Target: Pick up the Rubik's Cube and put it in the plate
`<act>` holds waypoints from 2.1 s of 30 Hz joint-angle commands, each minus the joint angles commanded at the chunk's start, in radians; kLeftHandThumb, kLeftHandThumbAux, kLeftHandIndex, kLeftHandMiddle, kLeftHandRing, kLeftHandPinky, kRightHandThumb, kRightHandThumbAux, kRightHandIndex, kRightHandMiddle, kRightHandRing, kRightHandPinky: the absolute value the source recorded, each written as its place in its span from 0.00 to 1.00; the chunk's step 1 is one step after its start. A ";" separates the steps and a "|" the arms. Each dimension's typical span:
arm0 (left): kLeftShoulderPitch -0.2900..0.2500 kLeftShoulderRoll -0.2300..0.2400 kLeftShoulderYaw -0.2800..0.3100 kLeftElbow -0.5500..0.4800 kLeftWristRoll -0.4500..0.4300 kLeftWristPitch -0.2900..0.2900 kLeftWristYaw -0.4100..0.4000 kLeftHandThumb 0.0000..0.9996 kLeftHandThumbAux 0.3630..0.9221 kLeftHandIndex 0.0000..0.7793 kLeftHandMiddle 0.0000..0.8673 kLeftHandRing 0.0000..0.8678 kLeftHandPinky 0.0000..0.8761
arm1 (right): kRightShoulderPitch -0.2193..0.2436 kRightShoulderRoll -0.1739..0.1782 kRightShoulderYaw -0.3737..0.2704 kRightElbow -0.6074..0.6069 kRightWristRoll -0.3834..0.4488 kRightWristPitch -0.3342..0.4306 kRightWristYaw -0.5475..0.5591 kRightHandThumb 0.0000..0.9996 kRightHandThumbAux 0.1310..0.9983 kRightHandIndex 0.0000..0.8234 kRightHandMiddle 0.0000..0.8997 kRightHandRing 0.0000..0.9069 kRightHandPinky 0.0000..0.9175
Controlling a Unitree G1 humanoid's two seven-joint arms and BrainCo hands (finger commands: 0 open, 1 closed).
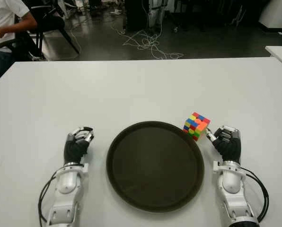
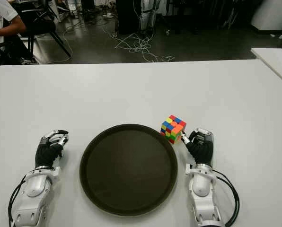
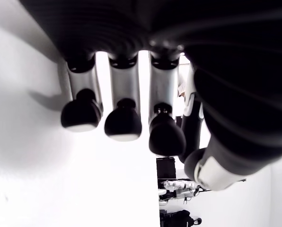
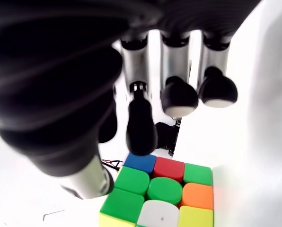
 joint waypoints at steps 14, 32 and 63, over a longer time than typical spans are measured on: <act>0.003 0.007 -0.005 0.003 0.004 -0.013 -0.008 0.71 0.61 0.57 0.97 0.97 0.95 | 0.001 0.009 -0.008 0.003 0.025 -0.014 0.012 0.30 0.83 0.95 0.95 0.95 0.95; 0.004 0.007 -0.006 -0.001 0.013 0.000 0.000 0.71 0.61 0.57 0.97 0.97 0.95 | 0.005 0.015 -0.011 -0.010 0.037 -0.002 0.015 0.33 0.82 0.94 0.94 0.95 0.95; 0.004 0.010 -0.007 0.007 0.017 -0.009 -0.004 0.71 0.61 0.57 0.96 0.96 0.94 | -0.014 -0.033 0.008 0.027 -0.086 -0.134 -0.059 0.00 0.72 0.53 0.55 0.59 0.48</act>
